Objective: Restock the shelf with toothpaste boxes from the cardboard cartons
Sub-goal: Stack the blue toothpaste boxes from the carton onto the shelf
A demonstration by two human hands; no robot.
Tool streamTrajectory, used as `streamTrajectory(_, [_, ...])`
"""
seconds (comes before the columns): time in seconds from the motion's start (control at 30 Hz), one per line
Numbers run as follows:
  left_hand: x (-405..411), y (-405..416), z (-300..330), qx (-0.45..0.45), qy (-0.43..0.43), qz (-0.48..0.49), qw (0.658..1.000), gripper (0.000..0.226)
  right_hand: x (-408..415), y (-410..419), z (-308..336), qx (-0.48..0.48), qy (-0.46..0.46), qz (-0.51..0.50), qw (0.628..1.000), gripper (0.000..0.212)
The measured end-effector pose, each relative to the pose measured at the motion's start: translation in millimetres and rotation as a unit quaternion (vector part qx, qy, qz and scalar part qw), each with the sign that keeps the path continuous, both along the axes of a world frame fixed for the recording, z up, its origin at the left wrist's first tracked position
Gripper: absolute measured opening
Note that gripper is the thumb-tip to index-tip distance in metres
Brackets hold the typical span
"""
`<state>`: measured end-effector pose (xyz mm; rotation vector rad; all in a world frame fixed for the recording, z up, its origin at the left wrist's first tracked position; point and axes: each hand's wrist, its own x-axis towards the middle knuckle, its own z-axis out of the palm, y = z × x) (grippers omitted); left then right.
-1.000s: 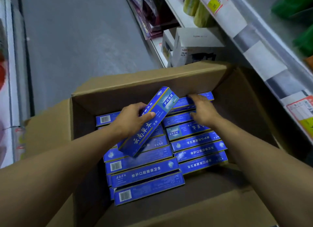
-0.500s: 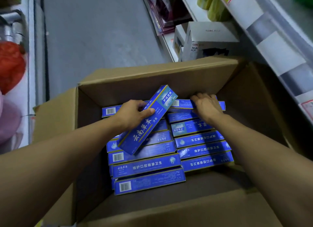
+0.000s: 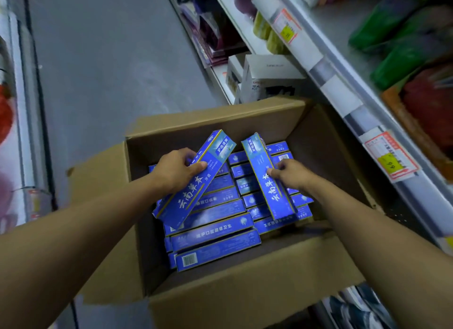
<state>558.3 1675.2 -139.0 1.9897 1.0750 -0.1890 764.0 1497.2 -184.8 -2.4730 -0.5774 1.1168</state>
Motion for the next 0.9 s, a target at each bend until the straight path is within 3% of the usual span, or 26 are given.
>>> streamTrajectory(0.17, [-20, 6, 7, -0.006, -0.027, 0.003, 1.000, 0.030, -56, 18, -8, 0.053, 0.102, -0.115, 0.987, 0.034])
streamTrajectory(0.27, [-27, 8, 7, -0.004, -0.046, 0.013, 0.999, 0.028, -91, 29, -17, 0.085, 0.180, -0.199, 0.960, 0.025])
streamTrajectory(0.4, [-29, 5, 4, -0.002, -0.070, 0.016, 0.997, 0.028, -118, 34, -32, 0.111, 0.211, -0.300, 0.923, 0.012])
streamTrajectory(0.47, [-28, 4, 4, 0.000, -0.065, 0.006, 0.998, 0.030, -121, 30, -39, 0.087, 0.208, -0.304, 0.926, 0.004])
streamTrajectory(0.6, [-26, 1, 1, -0.006, -0.045, -0.003, 0.999, 0.030, -111, 13, -34, -0.044, 0.061, -0.132, 0.988, 0.028])
streamTrajectory(0.7, [-24, -2, -1, -0.017, -0.035, -0.004, 0.999, 0.031, -92, 7, -16, -0.058, -0.091, -0.014, 0.994, 0.016])
streamTrajectory(0.8, [-21, -4, -5, -0.024, -0.025, 0.006, 0.999, 0.034, -70, 7, -14, 0.036, -0.204, 0.148, 0.967, 0.045])
streamTrajectory(0.9, [-17, -5, -11, -0.022, -0.012, 0.015, 1.000, 0.035, -55, 18, -18, 0.049, -0.225, 0.379, 0.896, 0.072])
